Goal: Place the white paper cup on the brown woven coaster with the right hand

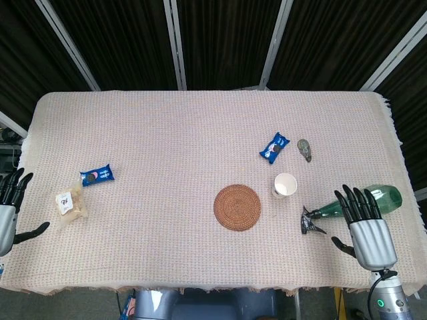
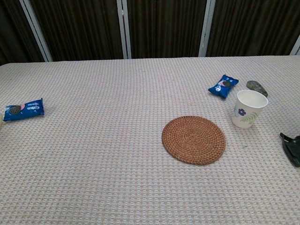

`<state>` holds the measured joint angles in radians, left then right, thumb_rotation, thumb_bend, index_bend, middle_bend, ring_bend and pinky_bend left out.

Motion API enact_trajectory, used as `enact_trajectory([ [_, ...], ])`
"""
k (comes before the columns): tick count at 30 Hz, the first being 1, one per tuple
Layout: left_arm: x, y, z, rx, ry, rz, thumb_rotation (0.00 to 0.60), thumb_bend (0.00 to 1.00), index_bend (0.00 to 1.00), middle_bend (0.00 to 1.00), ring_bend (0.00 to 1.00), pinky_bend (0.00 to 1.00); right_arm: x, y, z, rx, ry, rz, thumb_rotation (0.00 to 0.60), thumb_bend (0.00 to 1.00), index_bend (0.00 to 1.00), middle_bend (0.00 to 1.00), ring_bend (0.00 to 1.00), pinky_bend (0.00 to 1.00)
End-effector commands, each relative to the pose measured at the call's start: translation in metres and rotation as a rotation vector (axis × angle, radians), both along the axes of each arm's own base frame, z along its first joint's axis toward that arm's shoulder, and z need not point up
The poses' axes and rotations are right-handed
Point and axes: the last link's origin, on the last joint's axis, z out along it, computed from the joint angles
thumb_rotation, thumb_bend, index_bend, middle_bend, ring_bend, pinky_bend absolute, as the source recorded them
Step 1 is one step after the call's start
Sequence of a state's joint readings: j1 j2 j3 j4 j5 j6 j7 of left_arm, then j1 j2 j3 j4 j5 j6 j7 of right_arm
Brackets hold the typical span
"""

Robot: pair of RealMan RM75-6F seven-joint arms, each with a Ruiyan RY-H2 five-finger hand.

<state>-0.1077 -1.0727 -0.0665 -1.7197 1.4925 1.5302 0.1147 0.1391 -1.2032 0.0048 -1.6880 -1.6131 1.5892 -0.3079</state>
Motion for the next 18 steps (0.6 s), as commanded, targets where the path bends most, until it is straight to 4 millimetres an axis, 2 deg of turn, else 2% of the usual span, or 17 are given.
enact_trajectory([
  [1, 0.000, 0.000, 0.000, 0.001, 0.001, 0.001, 0.600, 0.00, 0.00, 0.00, 0.00, 0.00, 0.000, 0.000, 0.000, 0.001, 0.000, 0.001, 0.600, 0.00, 0.00, 0.00, 0.00, 0.00],
  [7, 0.002, 0.001, 0.000, -0.008, -0.012, -0.002, 0.600, 0.00, 0.00, 0.00, 0.00, 0.00, -0.004, -0.003, -0.003, 0.027, 0.007, -0.012, 0.600, 0.00, 0.00, 0.00, 0.00, 0.00],
  [10, 0.002, 0.002, 0.002, -0.010, -0.013, -0.007, 0.600, 0.00, 0.00, 0.00, 0.00, 0.00, -0.003, -0.012, -0.010, 0.080, -0.022, -0.022, 0.600, 0.00, 0.00, 0.00, 0.00, 0.00],
  [15, 0.003, 0.006, -0.004, -0.027, 0.001, -0.008, 0.600, 0.00, 0.00, 0.00, 0.00, 0.00, 0.010, -0.046, -0.026, 0.188, -0.011, 0.002, 0.600, 0.00, 0.00, 0.00, 0.00, 0.00],
  [18, 0.002, 0.010, -0.010, -0.036, 0.023, 0.008, 0.600, 0.00, 0.00, 0.00, 0.00, 0.00, 0.023, -0.079, -0.042, 0.282, -0.018, -0.016, 0.600, 0.00, 0.00, 0.04, 0.00, 0.00],
])
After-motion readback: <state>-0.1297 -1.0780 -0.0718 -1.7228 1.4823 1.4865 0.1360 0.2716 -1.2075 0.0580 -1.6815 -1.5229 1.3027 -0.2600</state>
